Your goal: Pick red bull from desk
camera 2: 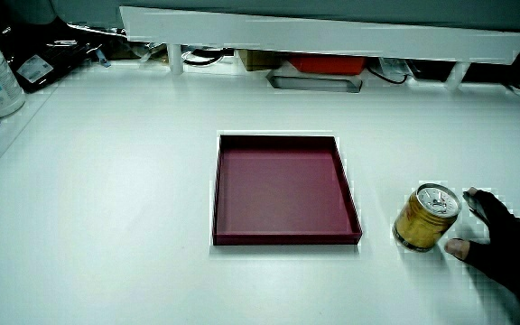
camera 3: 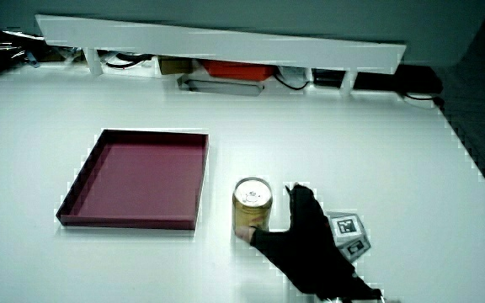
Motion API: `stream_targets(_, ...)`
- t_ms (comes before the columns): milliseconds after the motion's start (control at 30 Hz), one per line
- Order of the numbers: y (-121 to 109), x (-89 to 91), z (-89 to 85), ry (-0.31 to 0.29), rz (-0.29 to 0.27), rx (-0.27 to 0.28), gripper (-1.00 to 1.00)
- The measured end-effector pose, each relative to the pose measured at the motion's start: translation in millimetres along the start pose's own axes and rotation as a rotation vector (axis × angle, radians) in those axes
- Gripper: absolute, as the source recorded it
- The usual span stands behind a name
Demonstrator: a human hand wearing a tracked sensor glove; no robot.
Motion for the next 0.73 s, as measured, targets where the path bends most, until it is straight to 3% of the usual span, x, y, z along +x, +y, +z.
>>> stream_targets(233,-2.7,1.5,1.1,-0.005,0.045,0.066,0.87)
stream_targets(367,-1.8,-0.9,0.5,0.004,0.041,0.066,1.0)
stream_targets(433,0.6,-6.6,-1.0,0.006,0.067,0.059,1.0)
stream_targets(633,19.9,-32.2,-12.8,-0.034,0.113,0.02,1.0)
stream_targets(733,30.8,-62.2,-33.5,0.014,0.156,-0.024,1.0)
